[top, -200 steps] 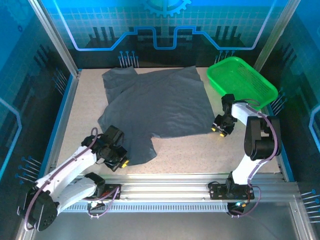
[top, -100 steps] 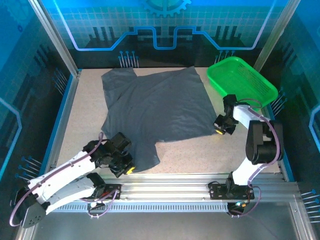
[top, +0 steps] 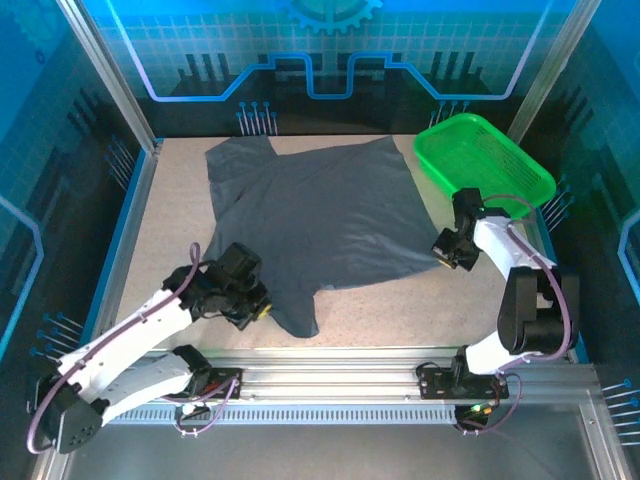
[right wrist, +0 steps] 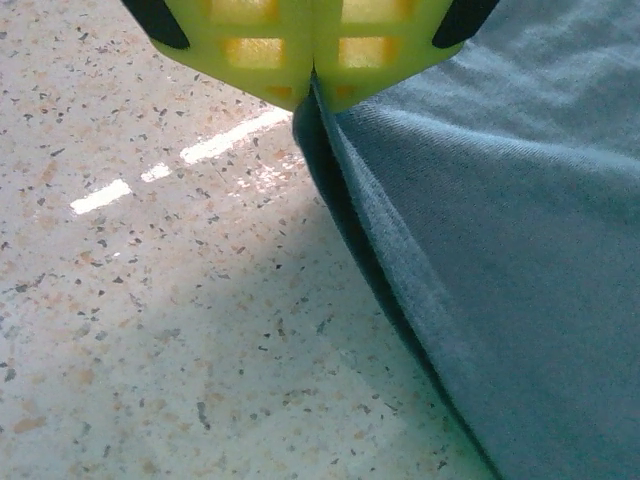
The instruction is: Fold and stack the t-shirts
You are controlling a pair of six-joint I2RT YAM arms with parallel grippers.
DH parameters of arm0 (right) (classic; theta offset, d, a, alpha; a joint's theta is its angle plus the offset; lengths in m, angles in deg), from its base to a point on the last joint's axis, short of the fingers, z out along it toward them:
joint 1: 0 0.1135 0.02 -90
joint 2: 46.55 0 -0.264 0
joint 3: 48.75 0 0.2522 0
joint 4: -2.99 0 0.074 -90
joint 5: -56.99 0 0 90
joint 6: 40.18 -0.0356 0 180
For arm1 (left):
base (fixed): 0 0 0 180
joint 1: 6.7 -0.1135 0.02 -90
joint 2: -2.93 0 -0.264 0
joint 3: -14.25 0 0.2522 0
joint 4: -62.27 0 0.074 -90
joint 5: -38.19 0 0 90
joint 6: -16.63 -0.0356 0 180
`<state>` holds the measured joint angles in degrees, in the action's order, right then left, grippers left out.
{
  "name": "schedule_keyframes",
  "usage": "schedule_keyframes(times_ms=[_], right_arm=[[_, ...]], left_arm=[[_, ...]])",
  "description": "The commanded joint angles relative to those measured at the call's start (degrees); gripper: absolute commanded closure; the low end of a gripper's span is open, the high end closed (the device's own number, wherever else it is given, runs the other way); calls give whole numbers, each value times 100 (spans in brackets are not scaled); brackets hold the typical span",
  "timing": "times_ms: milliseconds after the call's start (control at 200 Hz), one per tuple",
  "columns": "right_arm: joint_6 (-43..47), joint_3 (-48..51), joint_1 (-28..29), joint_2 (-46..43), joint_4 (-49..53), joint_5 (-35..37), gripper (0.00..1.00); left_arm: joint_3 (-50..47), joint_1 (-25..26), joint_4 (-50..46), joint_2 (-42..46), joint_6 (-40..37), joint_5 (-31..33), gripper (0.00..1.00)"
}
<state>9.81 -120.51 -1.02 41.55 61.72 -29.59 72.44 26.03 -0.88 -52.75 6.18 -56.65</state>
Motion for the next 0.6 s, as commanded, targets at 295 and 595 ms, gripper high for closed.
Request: schedule_keyframes(times_ms=[295, 595], right_arm=[[242, -1751, 151, 1149, 777, -111, 100], [40, -2917, 299, 1874, 1213, 59, 100]], left_arm=[[1432, -2343, 1055, -1441, -1982, -691, 100], [2404, -3243, 1329, -2286, -2418, -876, 100]])
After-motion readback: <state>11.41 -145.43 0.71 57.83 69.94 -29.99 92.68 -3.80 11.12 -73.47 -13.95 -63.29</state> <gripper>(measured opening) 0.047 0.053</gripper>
